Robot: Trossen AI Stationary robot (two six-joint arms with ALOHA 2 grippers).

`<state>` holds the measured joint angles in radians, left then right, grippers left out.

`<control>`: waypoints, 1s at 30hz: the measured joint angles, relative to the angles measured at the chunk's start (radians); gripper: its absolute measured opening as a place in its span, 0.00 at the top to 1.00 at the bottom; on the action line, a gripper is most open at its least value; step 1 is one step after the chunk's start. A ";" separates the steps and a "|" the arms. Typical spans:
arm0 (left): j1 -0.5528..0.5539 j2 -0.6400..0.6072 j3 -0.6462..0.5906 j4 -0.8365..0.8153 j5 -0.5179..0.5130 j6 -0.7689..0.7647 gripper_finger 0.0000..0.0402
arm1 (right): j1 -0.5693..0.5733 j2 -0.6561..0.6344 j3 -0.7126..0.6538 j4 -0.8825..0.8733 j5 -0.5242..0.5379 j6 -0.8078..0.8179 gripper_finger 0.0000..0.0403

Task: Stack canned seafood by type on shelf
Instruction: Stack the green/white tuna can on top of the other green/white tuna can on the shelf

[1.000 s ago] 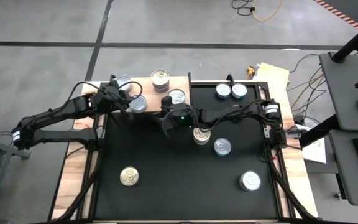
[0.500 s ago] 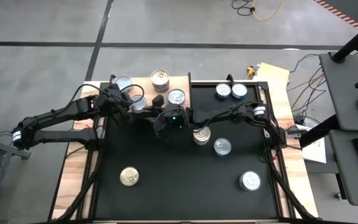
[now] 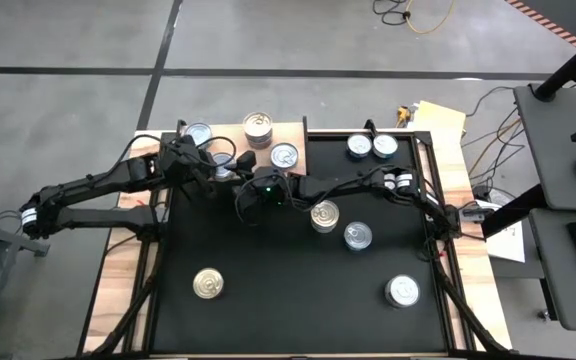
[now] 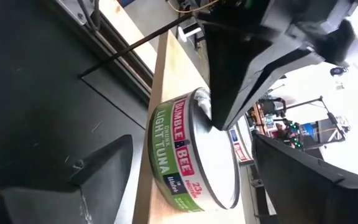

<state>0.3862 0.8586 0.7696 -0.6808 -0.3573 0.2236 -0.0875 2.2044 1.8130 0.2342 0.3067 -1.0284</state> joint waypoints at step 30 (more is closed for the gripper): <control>-0.001 0.024 0.002 0.012 0.136 0.014 1.00 | -0.018 0.005 0.000 -0.059 0.000 0.033 0.33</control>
<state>0.3851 0.8822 0.7715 -0.6693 -0.2210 0.2371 -0.1055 2.2089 1.8130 0.1756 0.3069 -0.9955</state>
